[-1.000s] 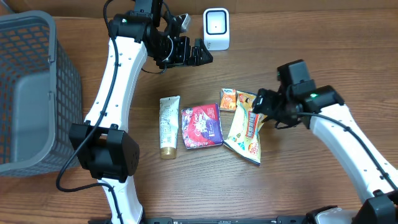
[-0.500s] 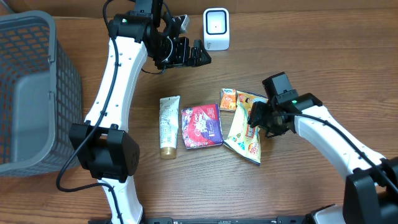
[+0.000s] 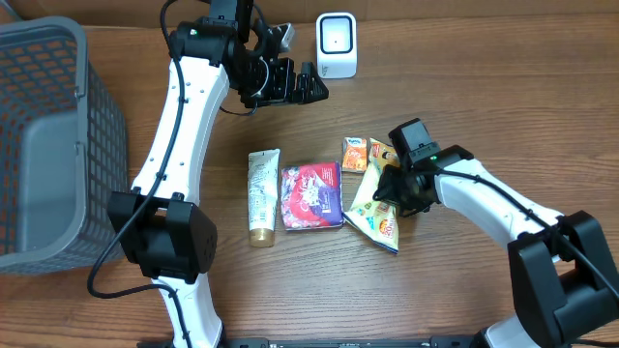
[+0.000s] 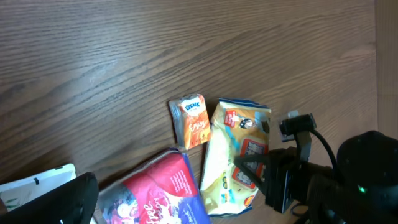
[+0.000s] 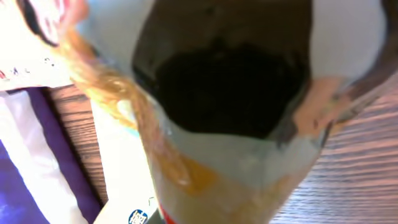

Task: Scan the item barcode
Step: 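Grasp the yellow snack bag with the right gripper and lift it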

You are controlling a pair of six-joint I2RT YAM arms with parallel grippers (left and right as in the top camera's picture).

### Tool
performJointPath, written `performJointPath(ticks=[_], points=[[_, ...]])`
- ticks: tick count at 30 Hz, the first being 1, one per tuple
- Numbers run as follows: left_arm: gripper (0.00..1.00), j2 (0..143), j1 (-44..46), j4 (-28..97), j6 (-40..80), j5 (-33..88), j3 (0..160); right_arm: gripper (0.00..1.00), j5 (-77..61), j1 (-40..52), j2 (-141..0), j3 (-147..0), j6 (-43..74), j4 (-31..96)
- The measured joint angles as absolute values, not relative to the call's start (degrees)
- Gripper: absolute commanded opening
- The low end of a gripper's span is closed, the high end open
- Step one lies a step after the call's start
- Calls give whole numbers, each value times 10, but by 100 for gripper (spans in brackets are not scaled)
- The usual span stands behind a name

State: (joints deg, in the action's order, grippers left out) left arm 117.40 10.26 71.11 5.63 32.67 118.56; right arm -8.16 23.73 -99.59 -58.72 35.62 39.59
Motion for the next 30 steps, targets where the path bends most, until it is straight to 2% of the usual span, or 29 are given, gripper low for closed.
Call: performJointPath(ticks=[5,15,20,30], points=[[100,1174,103,725,56,303,1186,4,-141,236,-996,-588,347,417],[100,1174,100,729,56,275,1186,4,-614,156,-980,-626,324,508],[100,1174,100,734,60,275,1186,4,-714,131,-974,-631,454,497],[100,1174,100,755,83,276,1186,4,-761,101,-1031,-631,716,465]])
